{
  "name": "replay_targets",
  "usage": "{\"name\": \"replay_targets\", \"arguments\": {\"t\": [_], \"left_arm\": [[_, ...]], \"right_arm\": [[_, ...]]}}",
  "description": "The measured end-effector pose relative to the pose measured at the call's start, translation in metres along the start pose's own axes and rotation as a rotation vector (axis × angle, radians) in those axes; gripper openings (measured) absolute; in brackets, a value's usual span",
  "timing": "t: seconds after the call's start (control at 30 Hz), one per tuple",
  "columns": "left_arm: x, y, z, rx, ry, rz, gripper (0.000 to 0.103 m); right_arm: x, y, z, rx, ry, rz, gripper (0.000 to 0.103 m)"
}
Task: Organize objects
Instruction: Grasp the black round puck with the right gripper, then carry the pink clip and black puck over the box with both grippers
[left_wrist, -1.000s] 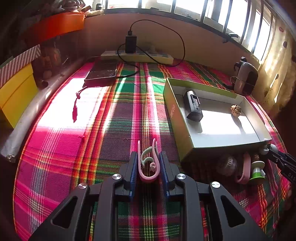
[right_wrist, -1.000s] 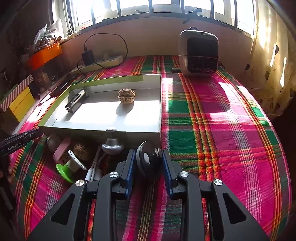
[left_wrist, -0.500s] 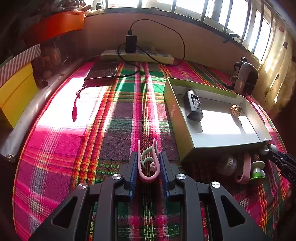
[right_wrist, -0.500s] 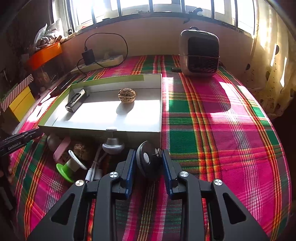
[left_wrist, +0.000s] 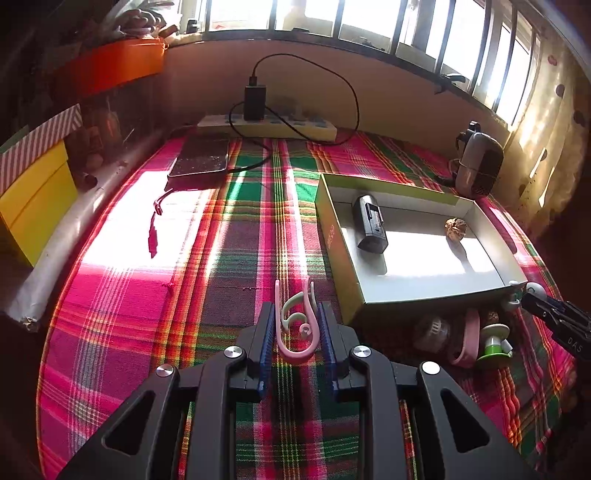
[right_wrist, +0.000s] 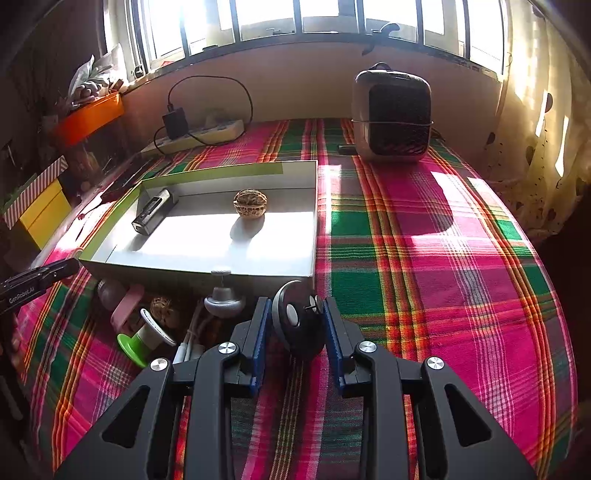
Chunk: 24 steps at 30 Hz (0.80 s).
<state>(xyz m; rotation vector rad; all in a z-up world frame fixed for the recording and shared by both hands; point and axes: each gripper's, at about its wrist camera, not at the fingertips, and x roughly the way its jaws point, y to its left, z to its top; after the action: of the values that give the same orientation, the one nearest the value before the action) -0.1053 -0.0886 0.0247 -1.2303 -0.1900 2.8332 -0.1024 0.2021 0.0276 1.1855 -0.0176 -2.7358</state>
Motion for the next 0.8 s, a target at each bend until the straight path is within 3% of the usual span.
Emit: {"name": "replay_targets", "arguments": {"t": [0.4, 0.8], "left_arm": [[-0.013, -0.024, 0.029, 0.045, -0.025, -0.066, 0.021], [0.020, -0.059, 0.058, 0.083, 0.005, -0.151, 0.021]], "right_arm": [[-0.015, 0.006, 0.027, -0.034, -0.045, 0.016, 0.029], [0.011, 0.007, 0.070, -0.081, -0.053, 0.044, 0.029]]}}
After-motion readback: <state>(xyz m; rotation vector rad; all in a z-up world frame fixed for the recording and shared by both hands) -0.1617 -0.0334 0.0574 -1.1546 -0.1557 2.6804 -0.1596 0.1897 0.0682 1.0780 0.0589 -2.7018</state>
